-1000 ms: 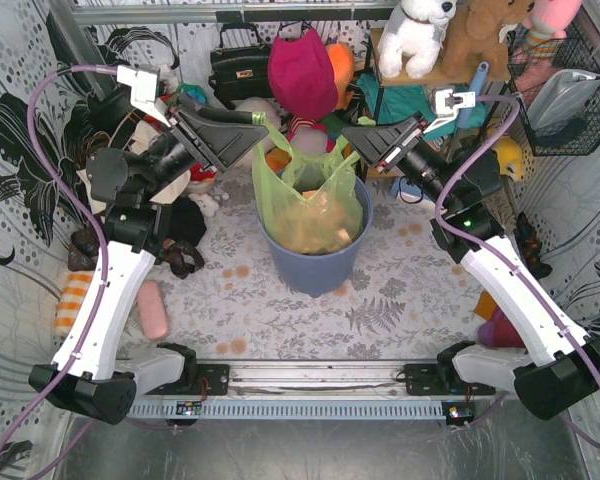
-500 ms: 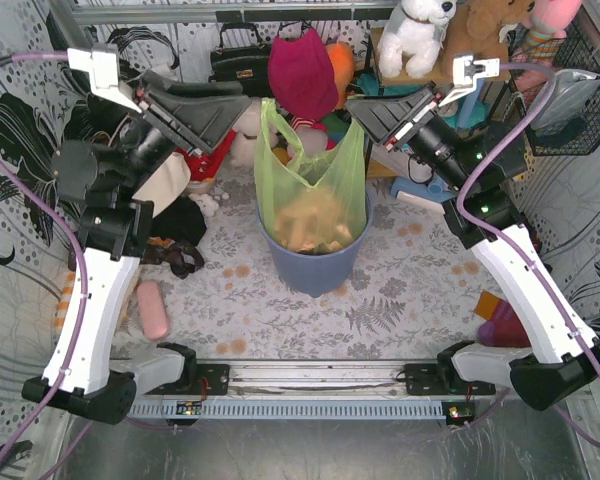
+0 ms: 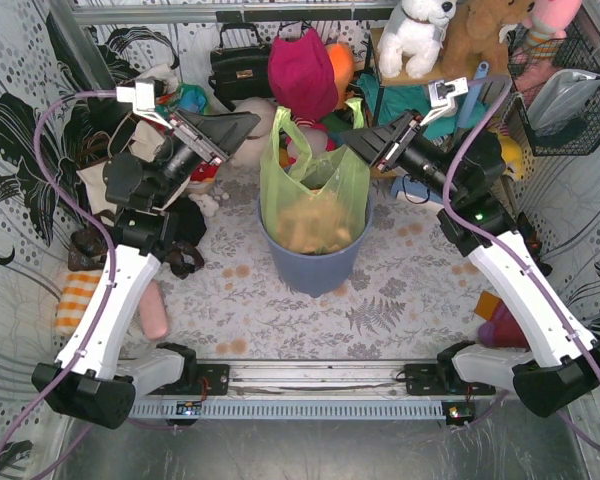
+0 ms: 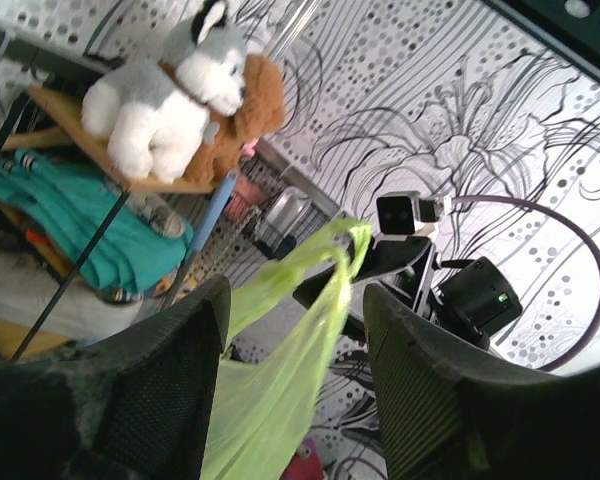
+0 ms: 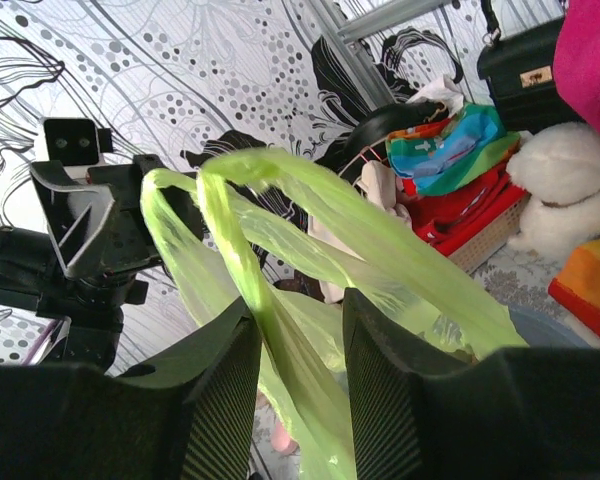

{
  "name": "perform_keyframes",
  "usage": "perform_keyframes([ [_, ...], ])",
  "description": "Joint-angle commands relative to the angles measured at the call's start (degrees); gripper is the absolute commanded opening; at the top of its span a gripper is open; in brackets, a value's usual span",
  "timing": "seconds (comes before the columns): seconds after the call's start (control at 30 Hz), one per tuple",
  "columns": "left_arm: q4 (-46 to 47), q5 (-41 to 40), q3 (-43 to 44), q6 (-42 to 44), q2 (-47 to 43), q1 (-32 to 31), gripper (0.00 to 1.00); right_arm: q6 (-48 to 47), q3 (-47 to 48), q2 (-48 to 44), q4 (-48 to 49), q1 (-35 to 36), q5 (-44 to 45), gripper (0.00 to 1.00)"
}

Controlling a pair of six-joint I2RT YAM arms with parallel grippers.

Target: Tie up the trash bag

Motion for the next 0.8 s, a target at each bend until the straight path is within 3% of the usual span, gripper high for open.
perform_keyframes([
  [0.0,7.5,-2.9,4.0,-0.2,-2.6,-0.5,0.64,-2.7,5.5,-1.5,-0.5,-0.3,0.1,0.38],
  [0.27,6.1,-2.0,1.1,1.1,-3.2,-2.4,0.64,-3.8,1.6,-3.6,-3.3,-0.2,3.0,0.38],
  [0.53,0.6,-1.3,5.6,2.9,-2.8,-3.0,0.64,-6.0,9.6,-0.5,-6.4,-0.3,0.8,0.38],
  [0.77,-1.5,-1.5,5.9,4.2,-1.8,-3.4,0.64,-3.1,1.8,-1.6,-1.7,-0.3,2.3,0.38],
])
